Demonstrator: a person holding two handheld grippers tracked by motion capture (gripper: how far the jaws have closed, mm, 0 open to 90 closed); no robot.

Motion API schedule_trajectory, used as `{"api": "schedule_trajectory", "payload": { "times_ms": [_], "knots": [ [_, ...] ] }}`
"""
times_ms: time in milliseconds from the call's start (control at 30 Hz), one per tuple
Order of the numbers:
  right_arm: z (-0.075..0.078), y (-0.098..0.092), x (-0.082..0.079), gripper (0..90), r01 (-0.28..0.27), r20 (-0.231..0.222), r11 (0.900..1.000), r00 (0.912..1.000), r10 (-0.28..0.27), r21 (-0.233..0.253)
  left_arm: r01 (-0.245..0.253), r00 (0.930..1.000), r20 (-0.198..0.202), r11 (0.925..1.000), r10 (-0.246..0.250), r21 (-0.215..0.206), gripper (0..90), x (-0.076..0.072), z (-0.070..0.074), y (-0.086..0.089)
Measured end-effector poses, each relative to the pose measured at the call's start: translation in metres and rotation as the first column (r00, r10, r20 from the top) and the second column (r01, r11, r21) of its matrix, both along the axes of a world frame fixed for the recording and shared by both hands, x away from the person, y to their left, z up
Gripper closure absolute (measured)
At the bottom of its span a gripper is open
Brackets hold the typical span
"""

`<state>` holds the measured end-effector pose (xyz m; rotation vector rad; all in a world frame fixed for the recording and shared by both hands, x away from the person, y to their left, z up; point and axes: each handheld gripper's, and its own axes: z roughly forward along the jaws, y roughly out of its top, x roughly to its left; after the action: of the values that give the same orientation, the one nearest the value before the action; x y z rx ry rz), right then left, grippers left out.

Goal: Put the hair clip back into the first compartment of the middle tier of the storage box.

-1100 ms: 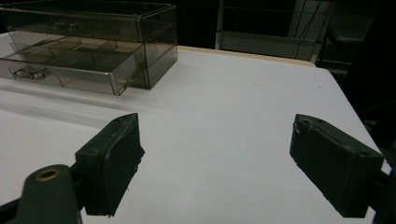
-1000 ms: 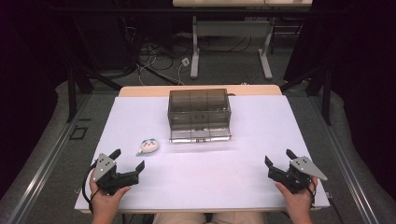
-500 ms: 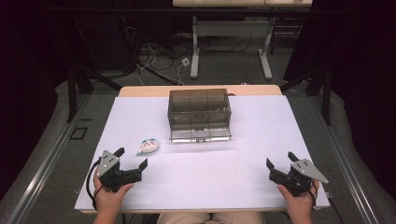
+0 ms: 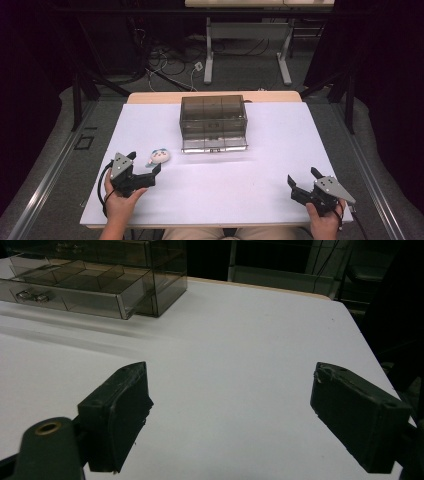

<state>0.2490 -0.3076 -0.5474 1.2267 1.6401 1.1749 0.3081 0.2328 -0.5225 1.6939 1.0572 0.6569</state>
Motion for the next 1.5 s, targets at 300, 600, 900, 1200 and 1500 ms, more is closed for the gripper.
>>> {"api": "schedule_trajectory", "payload": {
  "times_ms": [300,600,900,1200,1500],
  "knots": [
    [0.0,-0.004,-0.008,15.3,0.023,-0.005,1.0,0.9997,-0.023,0.007,0.022,0.9988,-0.045,0.9994,-0.02,0.028,0.4,0.019,0.009,-0.005],
    [-0.003,-0.007,-0.007,15.3,0.042,-0.024,0.999,0.9989,-0.041,0.012,0.01,0.9973,-0.073,0.9992,-0.007,0.038,0.4,0.034,0.007,-0.006],
    [-0.003,-0.007,-0.007,15.3,0.043,-0.034,0.999,0.9985,-0.042,0.009,-0.006,0.9962,-0.087,0.9998,0.008,0.02,1.8,0.05,0.007,-0.007],
    [-0.004,-0.007,-0.005,15.3,0.045,-0.027,0.999,0.9986,-0.044,0.015,-0.014,0.9939,-0.109,0.9998,0.016,0.013,2.6,0.059,0.002,-0.011],
    [-0.005,-0.008,-0.005,15.3,0.04,-0.023,0.999,0.999,-0.039,0.02,-0.007,0.9908,-0.135,0.9996,0.011,0.026,3.3,0.069,-0.006,-0.016]
  ]
}}
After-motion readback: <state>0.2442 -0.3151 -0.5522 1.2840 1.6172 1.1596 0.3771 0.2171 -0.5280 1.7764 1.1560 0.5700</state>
